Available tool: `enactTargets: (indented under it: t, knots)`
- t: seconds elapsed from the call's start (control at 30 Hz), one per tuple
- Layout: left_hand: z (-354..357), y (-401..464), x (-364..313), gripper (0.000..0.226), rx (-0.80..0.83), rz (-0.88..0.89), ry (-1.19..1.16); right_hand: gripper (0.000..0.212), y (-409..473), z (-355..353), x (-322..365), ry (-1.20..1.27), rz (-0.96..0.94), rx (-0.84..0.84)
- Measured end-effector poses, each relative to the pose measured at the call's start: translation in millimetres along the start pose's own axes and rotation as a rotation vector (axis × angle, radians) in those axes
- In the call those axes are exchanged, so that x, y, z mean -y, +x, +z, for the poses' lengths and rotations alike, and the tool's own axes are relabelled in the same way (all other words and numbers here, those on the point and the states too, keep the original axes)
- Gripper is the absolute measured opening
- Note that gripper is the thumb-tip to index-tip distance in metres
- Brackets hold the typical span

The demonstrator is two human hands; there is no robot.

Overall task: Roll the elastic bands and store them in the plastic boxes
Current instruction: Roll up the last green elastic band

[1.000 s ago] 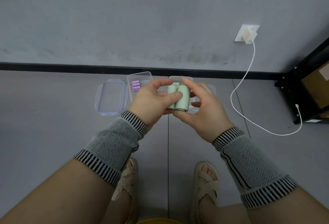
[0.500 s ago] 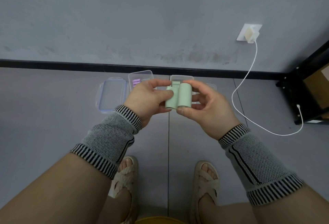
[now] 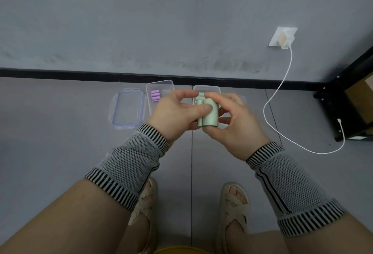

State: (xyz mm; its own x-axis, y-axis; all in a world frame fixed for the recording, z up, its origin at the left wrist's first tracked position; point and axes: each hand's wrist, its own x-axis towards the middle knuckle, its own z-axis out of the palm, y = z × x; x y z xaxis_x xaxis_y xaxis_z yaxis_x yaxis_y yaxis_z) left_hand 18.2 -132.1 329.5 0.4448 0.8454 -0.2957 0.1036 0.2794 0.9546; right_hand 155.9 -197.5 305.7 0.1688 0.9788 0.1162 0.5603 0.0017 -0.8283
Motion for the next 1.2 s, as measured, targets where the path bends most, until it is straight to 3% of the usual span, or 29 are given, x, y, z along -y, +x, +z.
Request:
enactTargets:
  t: [0.17,0.3,0.43,0.5,0.67,0.83,1.0,1.2]
  knots:
    - [2,1,2,0.039,-0.002,0.002,0.008,0.069,-1,2,0,0.01,0.007,0.023]
    - [3,4,4,0.032,-0.027,-0.013,-0.14,0.069,-1,0,7,0.36,0.121,0.022]
    - [1,9,6,0.04,-0.104,0.011,-0.249,0.021,4,5,10,0.634,0.36,-0.142]
    - [3,9,6,0.041,-0.113,0.028,-0.297,0.013,5,9,9,0.681,0.427,-0.142]
    - [11,8,7,0.038,-0.088,0.064,-0.398,0.019,6,15,12,0.669,0.419,-0.143]
    - [4,10,7,0.035,-0.014,-0.014,-0.216,0.019,7,5,11,0.667,0.414,-0.225]
    - [-8,10,5,0.016,0.036,-0.089,-0.149,0.031,5,-2,8,0.663,0.361,-0.147]
    - [-16,9,2,0.018,0.07,-0.058,-0.099,0.035,6,-8,6,0.728,0.359,-0.118]
